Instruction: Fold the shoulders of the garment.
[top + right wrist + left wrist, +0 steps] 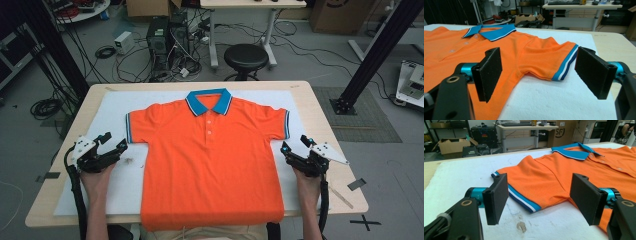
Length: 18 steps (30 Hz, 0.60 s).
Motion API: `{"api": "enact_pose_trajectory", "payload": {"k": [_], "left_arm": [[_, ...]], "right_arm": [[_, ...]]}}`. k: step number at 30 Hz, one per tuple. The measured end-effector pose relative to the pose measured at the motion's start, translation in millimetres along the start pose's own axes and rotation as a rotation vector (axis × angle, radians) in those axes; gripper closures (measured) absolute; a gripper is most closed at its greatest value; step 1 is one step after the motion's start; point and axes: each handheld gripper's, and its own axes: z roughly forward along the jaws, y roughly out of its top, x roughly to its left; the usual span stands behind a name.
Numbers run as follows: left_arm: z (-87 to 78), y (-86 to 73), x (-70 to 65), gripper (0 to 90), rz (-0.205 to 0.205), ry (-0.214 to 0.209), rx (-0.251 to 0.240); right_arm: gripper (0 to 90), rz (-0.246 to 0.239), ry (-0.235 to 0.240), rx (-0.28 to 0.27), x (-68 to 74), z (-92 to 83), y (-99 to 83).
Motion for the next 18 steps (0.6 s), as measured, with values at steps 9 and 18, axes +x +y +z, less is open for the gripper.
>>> {"api": "enact_pose_trajectory", "payload": {"k": [9,18], "left_arm": [[0.8,0.2,-3.0,31.1,0.023,0.017,0.007],[6.3,1.9,-10.0,31.1,0.089,0.049,0.062]], "right_arm": [[22.1,0.003,0.002,0.001,-0.3,0.1,0.0],[21.8,-0.002,-0.009,0.012,1.1,1.0,0.3]]}}
